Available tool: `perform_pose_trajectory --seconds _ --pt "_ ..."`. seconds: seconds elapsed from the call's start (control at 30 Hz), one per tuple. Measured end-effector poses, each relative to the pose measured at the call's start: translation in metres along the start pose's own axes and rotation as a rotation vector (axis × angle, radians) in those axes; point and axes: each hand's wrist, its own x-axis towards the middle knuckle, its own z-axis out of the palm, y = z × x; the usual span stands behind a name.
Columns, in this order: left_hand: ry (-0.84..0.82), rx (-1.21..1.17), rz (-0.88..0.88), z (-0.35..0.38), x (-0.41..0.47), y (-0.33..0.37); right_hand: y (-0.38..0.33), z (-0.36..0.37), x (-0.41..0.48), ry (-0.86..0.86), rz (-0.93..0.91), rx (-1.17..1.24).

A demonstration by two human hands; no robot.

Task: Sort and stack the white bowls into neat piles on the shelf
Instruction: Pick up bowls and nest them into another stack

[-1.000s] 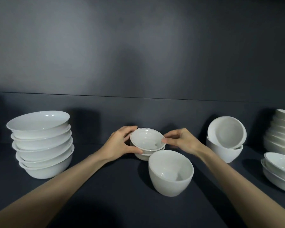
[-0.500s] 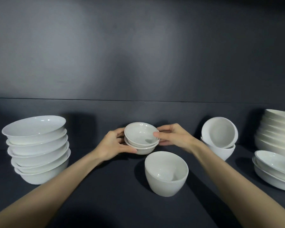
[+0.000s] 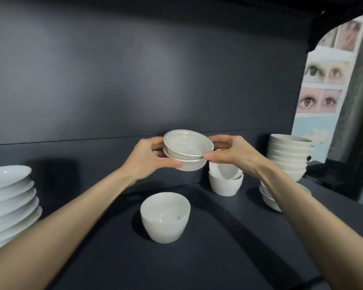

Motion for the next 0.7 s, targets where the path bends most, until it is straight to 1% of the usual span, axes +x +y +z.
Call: perform_pose_trajectory --seconds 0.13,0.23,0.33,0.53,0.7 --pt "-0.056 -0.035 0.015 0.056 0.011 0.018 0.010 -0.050 -0.034 0.103 -0.005 -0.020" --pt "-0.089 -0.061 0.013 0.103 0.015 0.033 0.018 -0.091 -0.060 0.136 -0.016 -0.048" --pt "-0.078 -0.083 0.005 0.149 0.018 0.044 0.029 -0.131 -0.081 0.158 -0.022 -0.067" --pt "-0.059 -0.088 -0.048 0.232 0.017 0.053 0.069 -0.196 -0.105 0.117 0.011 -0.080" --pt "-0.054 -0.073 -0.121 0.266 0.022 0.050 0.094 -0.221 -0.106 0.055 0.041 -0.059"
